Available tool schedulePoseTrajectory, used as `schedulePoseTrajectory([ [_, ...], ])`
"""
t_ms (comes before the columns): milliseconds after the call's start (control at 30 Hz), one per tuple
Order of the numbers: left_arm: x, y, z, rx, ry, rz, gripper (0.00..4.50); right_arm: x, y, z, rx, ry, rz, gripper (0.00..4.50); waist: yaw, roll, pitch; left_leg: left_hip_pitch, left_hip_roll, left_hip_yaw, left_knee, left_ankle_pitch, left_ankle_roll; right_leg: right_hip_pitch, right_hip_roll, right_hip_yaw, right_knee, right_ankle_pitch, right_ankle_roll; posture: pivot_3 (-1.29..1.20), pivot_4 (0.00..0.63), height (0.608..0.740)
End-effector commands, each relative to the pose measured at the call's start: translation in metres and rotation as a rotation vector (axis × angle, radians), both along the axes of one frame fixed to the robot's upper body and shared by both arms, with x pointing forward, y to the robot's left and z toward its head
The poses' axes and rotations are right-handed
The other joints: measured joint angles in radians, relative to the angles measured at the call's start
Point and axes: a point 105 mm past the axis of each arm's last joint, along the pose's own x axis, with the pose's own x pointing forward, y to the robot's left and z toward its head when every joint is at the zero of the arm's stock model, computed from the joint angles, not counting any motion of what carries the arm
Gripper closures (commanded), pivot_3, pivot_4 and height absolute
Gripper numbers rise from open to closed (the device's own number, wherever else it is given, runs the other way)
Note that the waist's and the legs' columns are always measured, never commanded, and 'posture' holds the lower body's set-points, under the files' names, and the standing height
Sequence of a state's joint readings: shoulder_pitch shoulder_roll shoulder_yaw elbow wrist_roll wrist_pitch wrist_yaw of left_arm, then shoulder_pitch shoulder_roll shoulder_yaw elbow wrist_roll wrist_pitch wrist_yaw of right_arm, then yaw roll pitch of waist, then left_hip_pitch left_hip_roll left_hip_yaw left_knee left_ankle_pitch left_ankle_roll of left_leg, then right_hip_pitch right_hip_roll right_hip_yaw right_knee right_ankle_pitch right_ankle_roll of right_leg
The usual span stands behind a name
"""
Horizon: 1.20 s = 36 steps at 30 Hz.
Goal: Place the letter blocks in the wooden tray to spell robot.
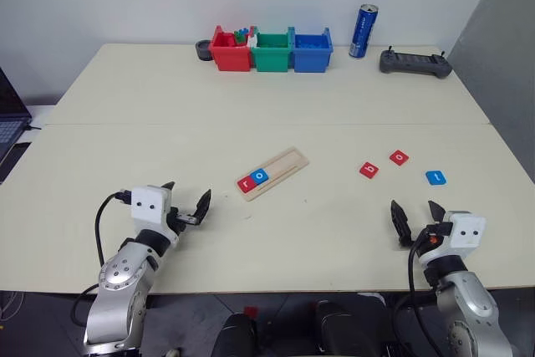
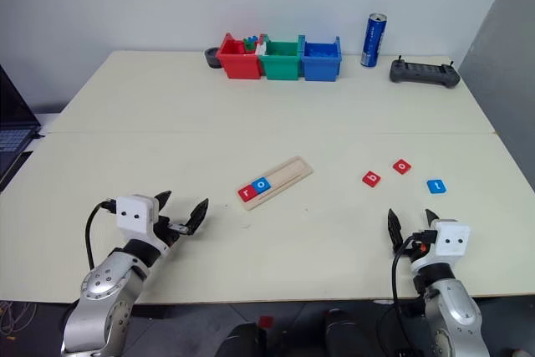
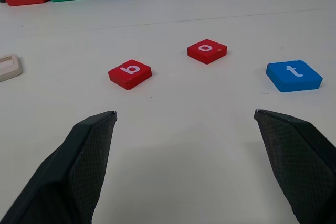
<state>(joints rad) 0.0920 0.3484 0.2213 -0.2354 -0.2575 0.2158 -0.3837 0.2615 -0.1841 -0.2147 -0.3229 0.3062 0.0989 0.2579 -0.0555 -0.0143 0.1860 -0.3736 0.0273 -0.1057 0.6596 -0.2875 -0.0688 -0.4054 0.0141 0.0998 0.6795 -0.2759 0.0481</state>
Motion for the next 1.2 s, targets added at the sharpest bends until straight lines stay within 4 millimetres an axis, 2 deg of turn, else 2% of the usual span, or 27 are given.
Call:
schedulePoseTrajectory([
  [33, 0.0, 0.001, 0.008, 0.009, -0.031, -0.014, 0.0, 0.001, -0.001, 0.016, -0.012, -0.05, 0.017, 0.04, 0.0, 0.0, 0.0, 0.0, 0.0, 0.0, 0.0, 0.0, 0.0, 0.0, 0.0, 0.0, 0.0, 0.0, 0.0, 0.0, 0.15, 0.74],
  [233, -0.008, -0.013, 0.008, -0.039, -0.002, -0.168, 0.0, 0.01, 0.004, 0.027, -0.022, -0.05, 0.078, 0.04, -0.001, 0.0, 0.0, 0.0, 0.0, 0.0, 0.0, 0.0, 0.0, 0.0, 0.0, 0.0, 0.0, 0.0, 0.0, 0.0, 0.15, 0.74],
  [367, -0.009, -0.017, 0.009, -0.012, 0.021, -0.245, 0.0, 0.014, 0.013, 0.034, -0.058, -0.023, 0.191, 0.04, -0.001, 0.0, 0.0, 0.0, 0.0, 0.0, 0.0, 0.0, 0.0, 0.0, 0.0, 0.0, 0.0, 0.0, 0.0, 0.0, 0.15, 0.74],
  [500, -0.007, -0.023, 0.01, 0.013, 0.038, -0.311, 0.0, 0.019, 0.015, 0.041, -0.017, 0.003, 0.243, 0.04, -0.001, 0.0, 0.0, 0.0, 0.0, 0.0, 0.0, 0.0, 0.0, 0.0, 0.0, 0.0, 0.0, 0.0, 0.0, 0.0, 0.15, 0.74],
  [800, 0.011, -0.029, 0.011, 0.084, 0.083, -0.352, 0.0, 0.019, -0.003, 0.035, -0.012, 0.046, 0.216, 0.04, 0.0, 0.0, 0.0, 0.0, 0.0, 0.0, 0.0, 0.0, 0.0, 0.0, 0.0, 0.0, 0.0, 0.0, 0.0, 0.0, 0.15, 0.74],
  [1033, 0.027, -0.037, 0.015, 0.113, 0.115, -0.404, 0.0, 0.008, -0.002, 0.035, -0.043, 0.036, 0.293, 0.04, 0.0, 0.0, 0.0, -0.001, 0.0, -0.001, 0.0, 0.0, 0.0, 0.0, 0.0, -0.001, 0.0, 0.0, 0.0, 0.0, 0.15, 0.74],
  [1200, 0.033, -0.048, 0.009, 0.124, 0.165, -0.468, 0.0, 0.008, -0.007, 0.039, -0.041, 0.021, 0.28, 0.04, -0.001, 0.0, 0.0, 0.0, 0.0, -0.001, 0.0, 0.0, 0.0, 0.0, 0.0, -0.001, 0.0, 0.0, 0.0, 0.0, 0.15, 0.74],
])
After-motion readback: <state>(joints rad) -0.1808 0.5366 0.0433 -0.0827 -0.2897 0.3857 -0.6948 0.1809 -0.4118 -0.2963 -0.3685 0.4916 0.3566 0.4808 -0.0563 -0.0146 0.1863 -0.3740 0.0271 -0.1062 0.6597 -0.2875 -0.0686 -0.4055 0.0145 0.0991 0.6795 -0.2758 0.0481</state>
